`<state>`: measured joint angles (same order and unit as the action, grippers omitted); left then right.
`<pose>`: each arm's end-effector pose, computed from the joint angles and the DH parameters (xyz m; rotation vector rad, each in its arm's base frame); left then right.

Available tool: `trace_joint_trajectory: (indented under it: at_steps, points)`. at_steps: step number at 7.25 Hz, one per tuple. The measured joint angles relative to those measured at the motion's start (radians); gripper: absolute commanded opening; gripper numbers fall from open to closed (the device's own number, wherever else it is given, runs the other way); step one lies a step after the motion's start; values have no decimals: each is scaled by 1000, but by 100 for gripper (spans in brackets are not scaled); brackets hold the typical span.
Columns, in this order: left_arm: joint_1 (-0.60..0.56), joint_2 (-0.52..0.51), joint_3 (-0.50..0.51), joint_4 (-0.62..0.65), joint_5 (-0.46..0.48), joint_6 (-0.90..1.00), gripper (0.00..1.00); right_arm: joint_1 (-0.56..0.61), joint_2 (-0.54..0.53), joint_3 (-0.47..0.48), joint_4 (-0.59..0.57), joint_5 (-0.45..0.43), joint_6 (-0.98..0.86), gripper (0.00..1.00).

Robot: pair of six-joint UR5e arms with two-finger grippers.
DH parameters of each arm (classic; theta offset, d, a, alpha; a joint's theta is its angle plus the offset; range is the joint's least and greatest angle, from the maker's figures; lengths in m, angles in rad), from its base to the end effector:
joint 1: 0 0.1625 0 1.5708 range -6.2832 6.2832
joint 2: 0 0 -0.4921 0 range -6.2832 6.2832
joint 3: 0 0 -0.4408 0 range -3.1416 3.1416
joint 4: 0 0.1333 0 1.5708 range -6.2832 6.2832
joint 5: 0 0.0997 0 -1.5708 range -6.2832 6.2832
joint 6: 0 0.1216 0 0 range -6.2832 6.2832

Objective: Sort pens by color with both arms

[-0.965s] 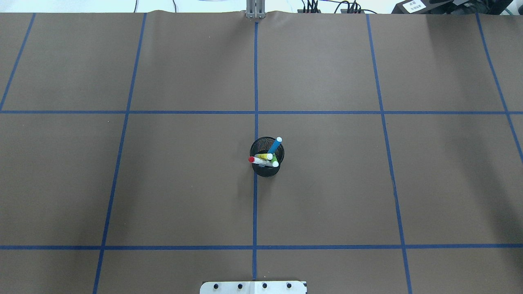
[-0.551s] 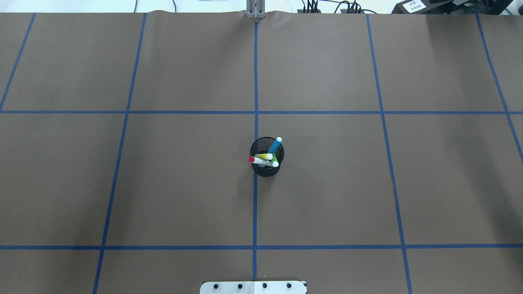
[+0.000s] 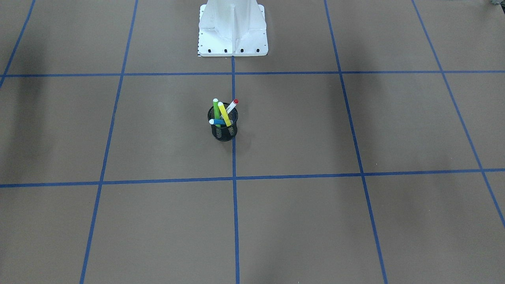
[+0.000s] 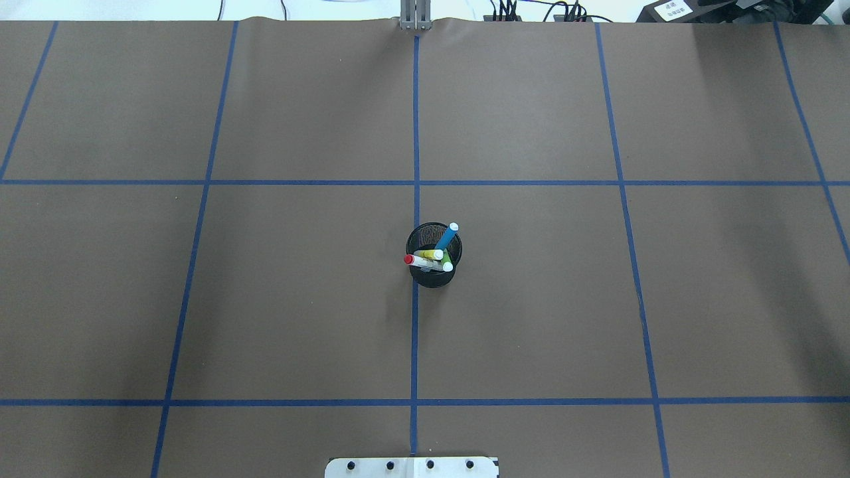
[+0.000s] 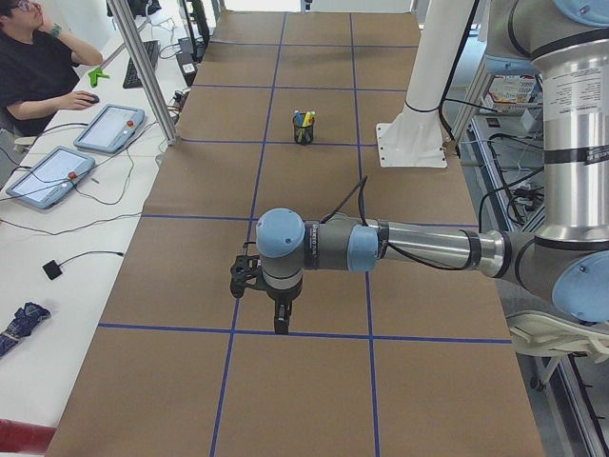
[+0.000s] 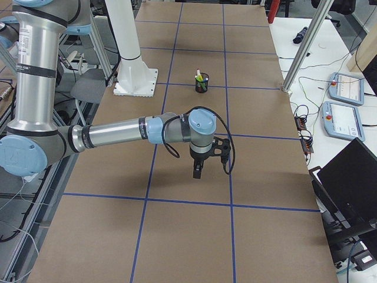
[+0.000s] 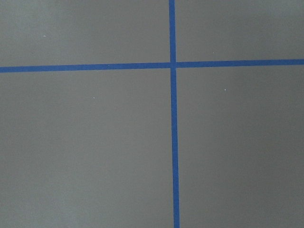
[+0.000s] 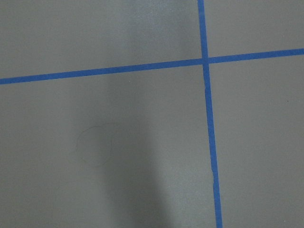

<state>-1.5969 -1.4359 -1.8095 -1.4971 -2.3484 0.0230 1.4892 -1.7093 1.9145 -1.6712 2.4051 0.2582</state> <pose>-0.0604 -0.4731 0.6881 0.0477 0.7766 0.0088 0.0047 -0.4733 0.6309 -0.0437 -0.8387 0.1224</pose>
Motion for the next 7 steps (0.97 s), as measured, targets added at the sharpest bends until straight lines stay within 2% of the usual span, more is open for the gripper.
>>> trace_joint_trajectory:
  at_steps: [3,7]
  points:
    - [0,0,-2,0,0,0,100,-16,93,22,-109,7,129,100]
    - [0,1,-4,0,0,-1,100,-93,179,25,-137,11,251,100]
